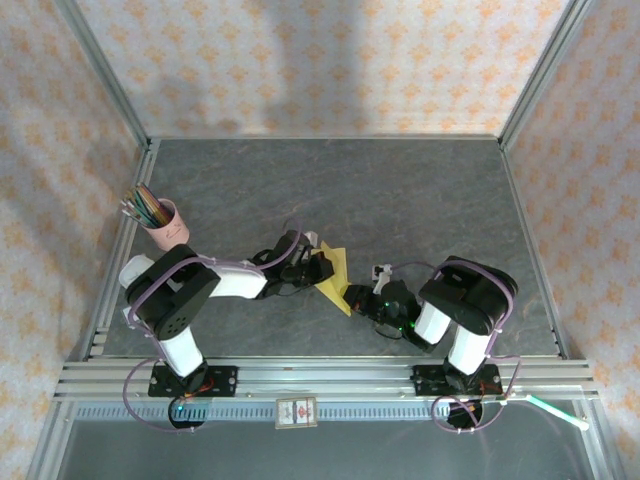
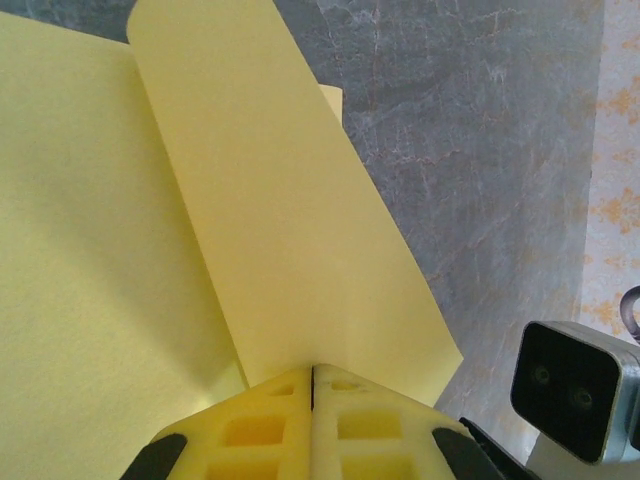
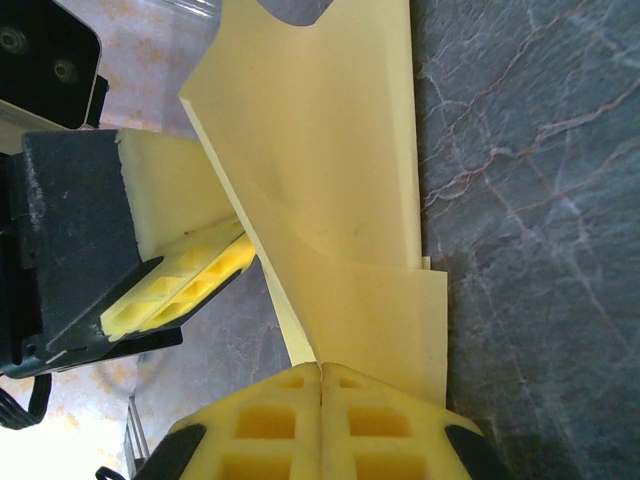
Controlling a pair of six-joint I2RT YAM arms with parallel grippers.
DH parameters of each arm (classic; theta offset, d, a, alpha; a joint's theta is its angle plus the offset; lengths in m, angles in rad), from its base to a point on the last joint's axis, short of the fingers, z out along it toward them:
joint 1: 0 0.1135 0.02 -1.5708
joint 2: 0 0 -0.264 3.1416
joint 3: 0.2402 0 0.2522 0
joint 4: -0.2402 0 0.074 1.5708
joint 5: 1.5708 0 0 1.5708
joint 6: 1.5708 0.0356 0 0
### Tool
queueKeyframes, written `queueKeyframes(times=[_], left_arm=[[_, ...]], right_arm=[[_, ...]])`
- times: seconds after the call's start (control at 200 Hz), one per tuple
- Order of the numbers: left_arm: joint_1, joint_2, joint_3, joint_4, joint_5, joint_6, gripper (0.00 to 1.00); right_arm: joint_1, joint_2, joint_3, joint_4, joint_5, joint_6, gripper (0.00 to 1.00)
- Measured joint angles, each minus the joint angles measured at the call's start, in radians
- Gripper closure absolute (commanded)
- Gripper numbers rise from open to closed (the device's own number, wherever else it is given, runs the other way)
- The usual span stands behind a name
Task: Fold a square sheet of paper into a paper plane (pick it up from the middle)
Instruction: Fourth fold the wing at the center of the table.
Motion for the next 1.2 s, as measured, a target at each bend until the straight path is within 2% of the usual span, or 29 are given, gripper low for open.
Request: queueKeyframes(times=[0.586,1.196], left_arm=[[0.0,0.071,0.056,-0.007,0.02,0.02,1.0],[0.0,0.079,0.056,-0.016,0.019,0.046,1.0]], right_arm=[[0.0,-0.004,0.001,-0.009,0.007,0.0,0.93],[0.0,-0.036,0.007,-0.062,0.011,-0.002,0.92]])
